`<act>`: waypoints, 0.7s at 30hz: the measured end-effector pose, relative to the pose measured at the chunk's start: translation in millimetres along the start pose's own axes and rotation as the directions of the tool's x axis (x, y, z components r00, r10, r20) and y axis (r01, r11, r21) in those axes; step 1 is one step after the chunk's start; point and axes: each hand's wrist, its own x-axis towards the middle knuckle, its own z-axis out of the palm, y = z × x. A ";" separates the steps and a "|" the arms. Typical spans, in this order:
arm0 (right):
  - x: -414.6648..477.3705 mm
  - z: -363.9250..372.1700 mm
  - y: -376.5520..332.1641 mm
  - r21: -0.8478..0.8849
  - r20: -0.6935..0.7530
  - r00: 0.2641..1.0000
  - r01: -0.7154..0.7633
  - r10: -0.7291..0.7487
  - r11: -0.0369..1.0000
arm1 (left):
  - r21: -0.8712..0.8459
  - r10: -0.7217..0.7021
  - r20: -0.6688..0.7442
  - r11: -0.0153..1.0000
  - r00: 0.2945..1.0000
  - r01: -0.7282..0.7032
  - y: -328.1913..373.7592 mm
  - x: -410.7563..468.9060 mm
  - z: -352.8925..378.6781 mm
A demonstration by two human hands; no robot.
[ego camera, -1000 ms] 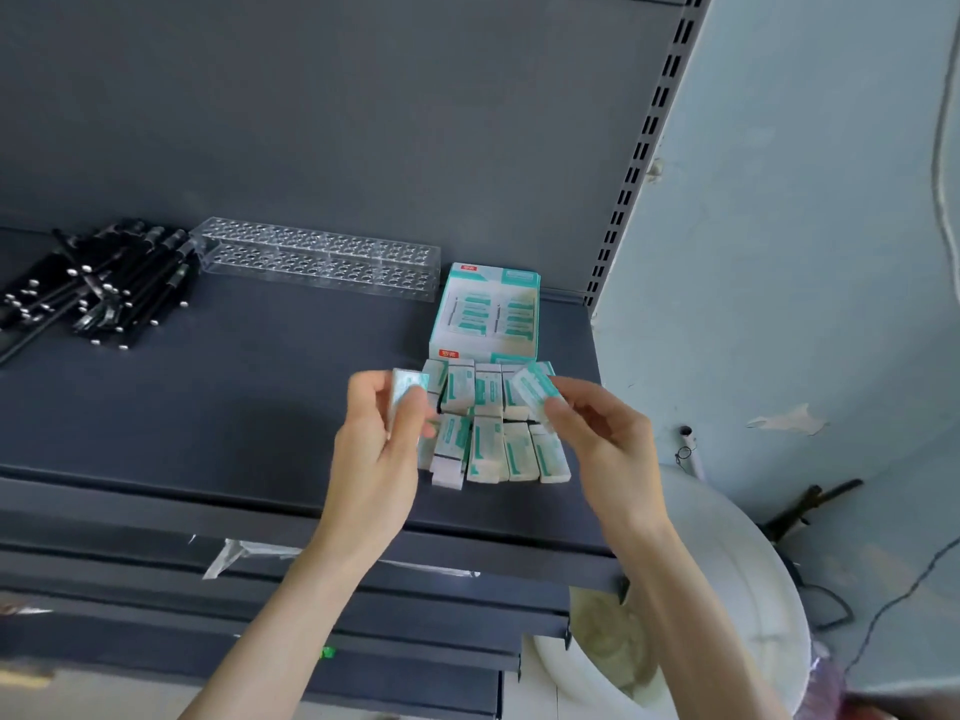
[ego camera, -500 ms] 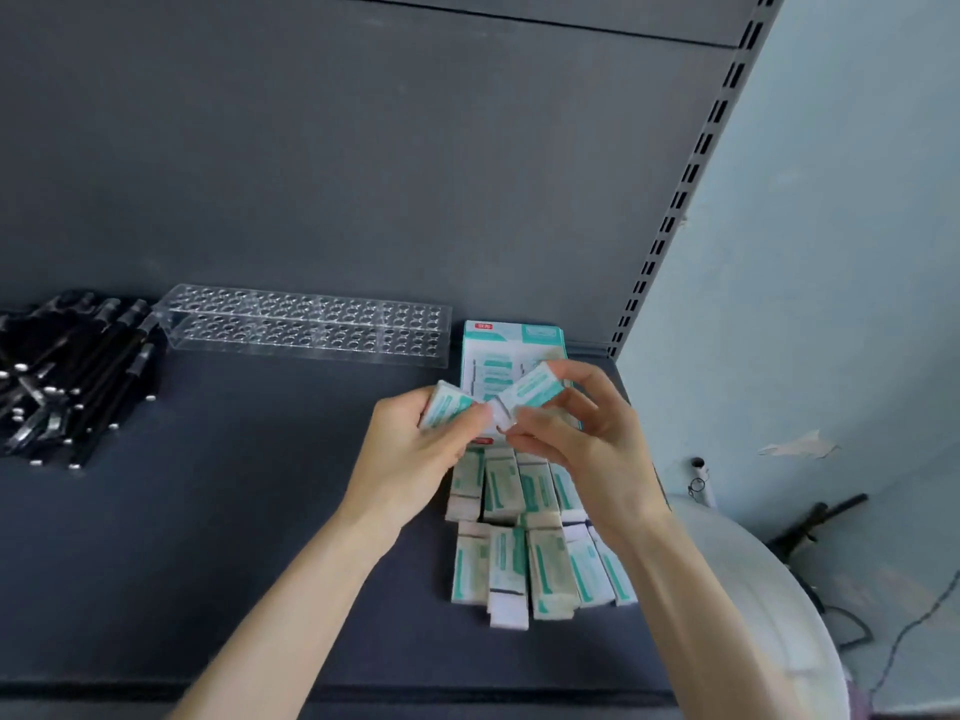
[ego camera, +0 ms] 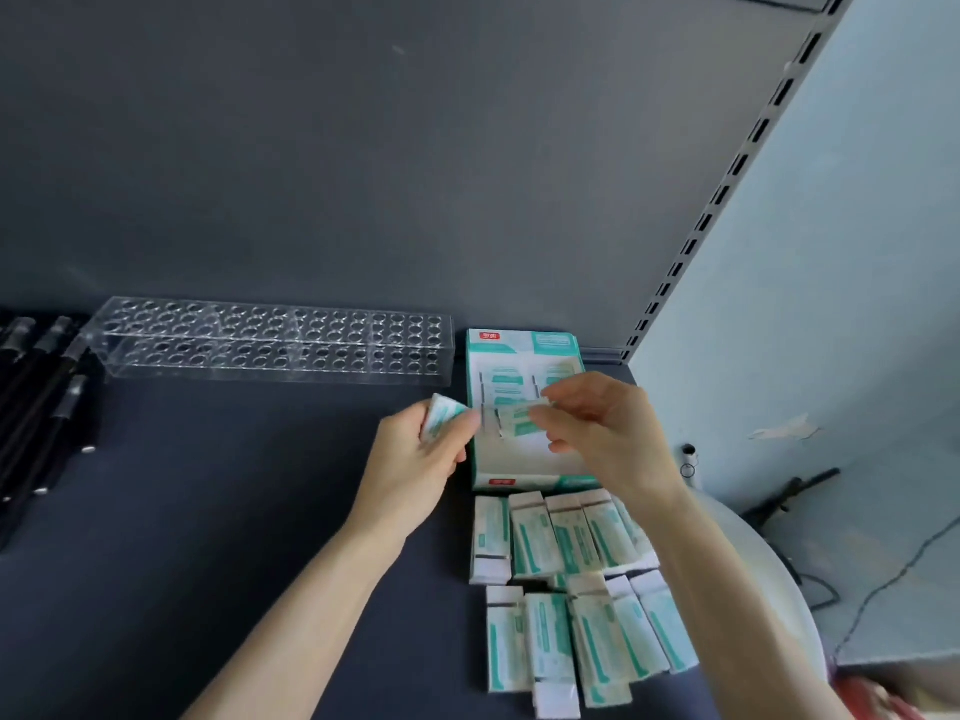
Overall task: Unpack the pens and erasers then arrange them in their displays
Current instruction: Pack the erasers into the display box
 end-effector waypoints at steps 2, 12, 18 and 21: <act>7.1 1.0 1.9 -0.152 -0.001 0.999 -0.031 0.032 0.988 | -0.011 -0.014 -0.050 1.000 0.999 0.013 -4.6 0.5 2.0; 17.5 10.5 9.8 -0.399 0.054 0.997 -0.028 0.054 0.917 | -0.064 -0.028 -0.096 0.998 0.995 0.022 -10.1 1.4 3.5; 12.9 15.2 10.4 -0.568 0.031 0.998 0.057 -0.048 0.821 | -0.104 0.038 -0.172 0.993 0.984 -0.056 -9.0 -0.5 4.2; 9.2 18.3 10.0 -0.588 0.022 0.997 0.075 -0.076 0.806 | -0.157 0.069 -0.180 0.983 0.981 -0.098 -8.4 -0.7 2.4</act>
